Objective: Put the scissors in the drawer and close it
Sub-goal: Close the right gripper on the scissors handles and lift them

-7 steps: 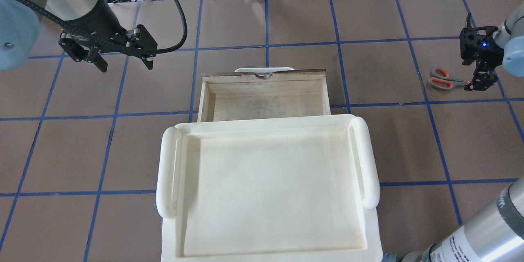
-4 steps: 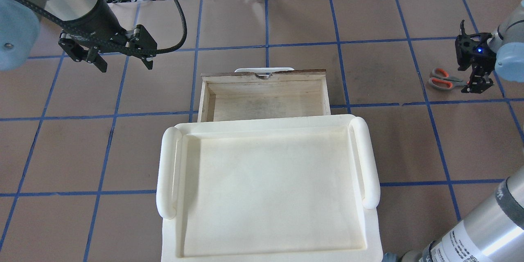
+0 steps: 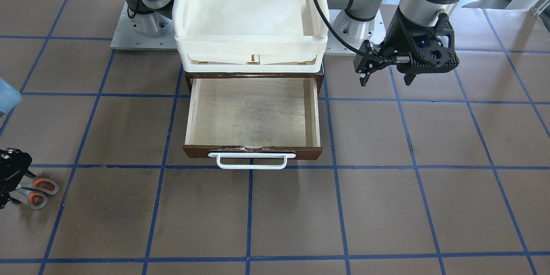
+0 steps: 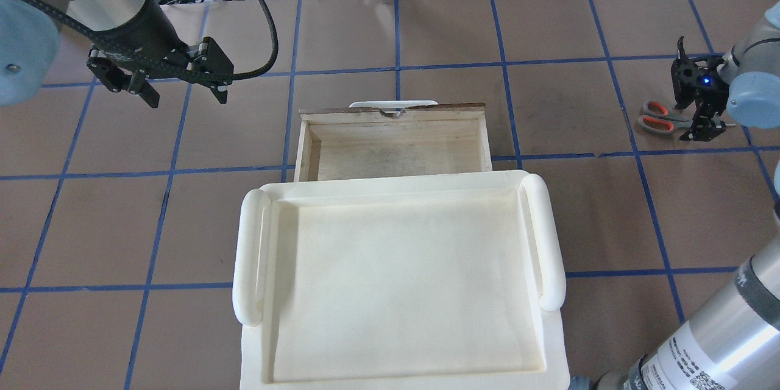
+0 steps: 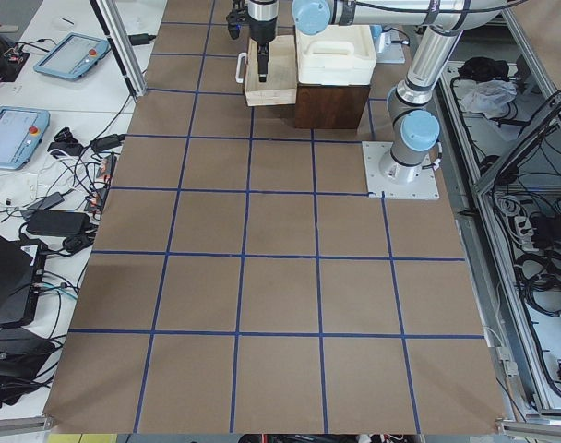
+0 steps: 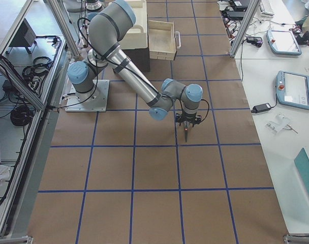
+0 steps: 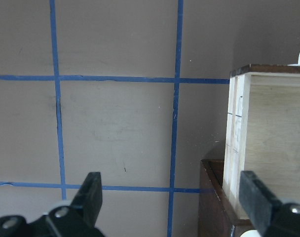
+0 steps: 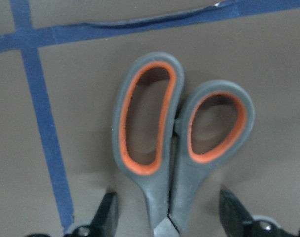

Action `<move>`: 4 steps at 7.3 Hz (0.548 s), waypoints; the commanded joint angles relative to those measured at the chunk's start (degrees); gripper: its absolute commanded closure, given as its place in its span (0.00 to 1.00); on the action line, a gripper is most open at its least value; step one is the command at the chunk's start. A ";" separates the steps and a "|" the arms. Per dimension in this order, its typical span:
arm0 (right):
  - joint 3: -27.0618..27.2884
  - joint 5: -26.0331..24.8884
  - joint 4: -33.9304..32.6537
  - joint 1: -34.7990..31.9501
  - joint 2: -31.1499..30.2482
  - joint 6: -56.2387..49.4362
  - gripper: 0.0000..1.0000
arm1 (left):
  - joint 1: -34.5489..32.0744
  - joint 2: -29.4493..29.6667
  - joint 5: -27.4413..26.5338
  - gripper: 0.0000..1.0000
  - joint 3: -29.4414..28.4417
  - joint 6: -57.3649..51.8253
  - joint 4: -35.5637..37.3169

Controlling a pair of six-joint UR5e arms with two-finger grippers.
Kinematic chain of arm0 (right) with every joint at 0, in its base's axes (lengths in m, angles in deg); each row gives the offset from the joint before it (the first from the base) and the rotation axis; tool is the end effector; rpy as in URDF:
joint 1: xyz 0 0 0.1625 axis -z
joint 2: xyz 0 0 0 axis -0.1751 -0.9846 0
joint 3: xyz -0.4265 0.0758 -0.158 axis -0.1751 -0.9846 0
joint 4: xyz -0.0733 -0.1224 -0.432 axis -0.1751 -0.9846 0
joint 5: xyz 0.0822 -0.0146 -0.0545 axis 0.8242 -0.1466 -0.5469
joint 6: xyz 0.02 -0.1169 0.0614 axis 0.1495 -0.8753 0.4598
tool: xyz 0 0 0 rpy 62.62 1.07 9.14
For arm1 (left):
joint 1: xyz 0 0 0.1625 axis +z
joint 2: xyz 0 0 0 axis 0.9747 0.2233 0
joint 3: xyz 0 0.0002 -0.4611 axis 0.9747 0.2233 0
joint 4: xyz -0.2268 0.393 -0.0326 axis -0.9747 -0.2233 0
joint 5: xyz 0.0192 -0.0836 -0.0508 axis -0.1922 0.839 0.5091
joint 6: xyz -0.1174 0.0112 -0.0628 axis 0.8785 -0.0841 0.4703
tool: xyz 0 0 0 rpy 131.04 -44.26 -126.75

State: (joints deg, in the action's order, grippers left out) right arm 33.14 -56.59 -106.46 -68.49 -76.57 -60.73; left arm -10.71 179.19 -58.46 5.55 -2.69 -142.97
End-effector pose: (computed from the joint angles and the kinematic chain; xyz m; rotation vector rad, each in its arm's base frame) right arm -0.2502 -0.6618 0.1402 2.0345 -2.3271 0.0268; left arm -0.1091 -0.5368 0.4896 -0.0553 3.1126 -0.0449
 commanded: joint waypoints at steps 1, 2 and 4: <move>0.02 -0.18 0.02 -0.04 -0.15 0.02 0.66 | 0.00 0.00 0.00 0.00 0.00 0.09 0.07; 0.02 -0.44 0.20 -0.04 -0.24 0.02 0.80 | 0.00 0.00 0.00 0.00 0.00 0.09 0.07; 0.02 -0.79 0.29 -0.04 -0.42 -0.16 1.00 | 0.00 0.00 0.00 0.00 0.00 0.00 0.50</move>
State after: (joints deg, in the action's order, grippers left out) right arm 33.16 -57.16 -106.23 -68.50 -76.86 -60.76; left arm -10.71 179.19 -58.46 5.56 -2.66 -142.79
